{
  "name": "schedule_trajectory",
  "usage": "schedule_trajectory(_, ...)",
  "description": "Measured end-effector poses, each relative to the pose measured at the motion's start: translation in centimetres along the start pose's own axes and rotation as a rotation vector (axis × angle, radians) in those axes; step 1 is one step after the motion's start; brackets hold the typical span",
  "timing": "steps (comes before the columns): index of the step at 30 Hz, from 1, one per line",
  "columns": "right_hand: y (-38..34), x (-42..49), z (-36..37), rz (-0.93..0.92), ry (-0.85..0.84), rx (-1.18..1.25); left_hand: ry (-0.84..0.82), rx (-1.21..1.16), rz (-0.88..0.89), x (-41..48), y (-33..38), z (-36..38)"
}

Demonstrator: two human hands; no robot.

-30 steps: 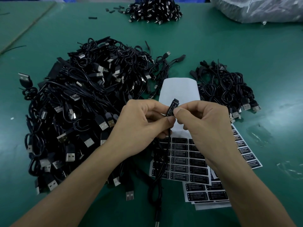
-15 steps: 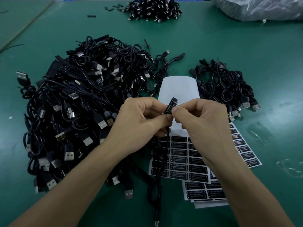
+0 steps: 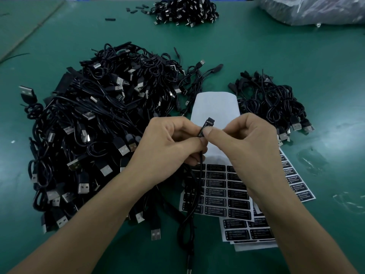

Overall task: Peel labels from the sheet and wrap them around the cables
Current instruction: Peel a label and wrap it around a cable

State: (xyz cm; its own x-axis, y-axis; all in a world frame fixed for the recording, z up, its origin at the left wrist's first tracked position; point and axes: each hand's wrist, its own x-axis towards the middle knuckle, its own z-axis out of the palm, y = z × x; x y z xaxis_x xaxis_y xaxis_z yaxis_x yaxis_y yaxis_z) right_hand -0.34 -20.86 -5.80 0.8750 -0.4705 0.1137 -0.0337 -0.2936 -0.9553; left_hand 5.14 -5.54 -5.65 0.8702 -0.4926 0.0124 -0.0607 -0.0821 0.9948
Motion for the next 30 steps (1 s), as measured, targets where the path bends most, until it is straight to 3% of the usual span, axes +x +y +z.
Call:
schedule_trajectory(4,0.0,-0.1,0.1,-0.038,-0.127,0.053,-0.021,0.031,0.023,0.0,-0.1,0.0)
schedule_trajectory(17,-0.1,-0.4,0.4,-0.138,-0.123,0.031,-0.011,0.051,0.046,0.1,0.4,-0.1)
schedule_trajectory(25,-1.1,-1.6,0.5,-0.064,-0.546,-0.102,0.222,-0.023,0.165,0.4,2.0,-0.9)
schedule_trajectory(30,-1.6,-0.5,-1.5,0.019,-0.511,0.122,0.361,-0.182,0.102,0.3,2.4,-1.6)
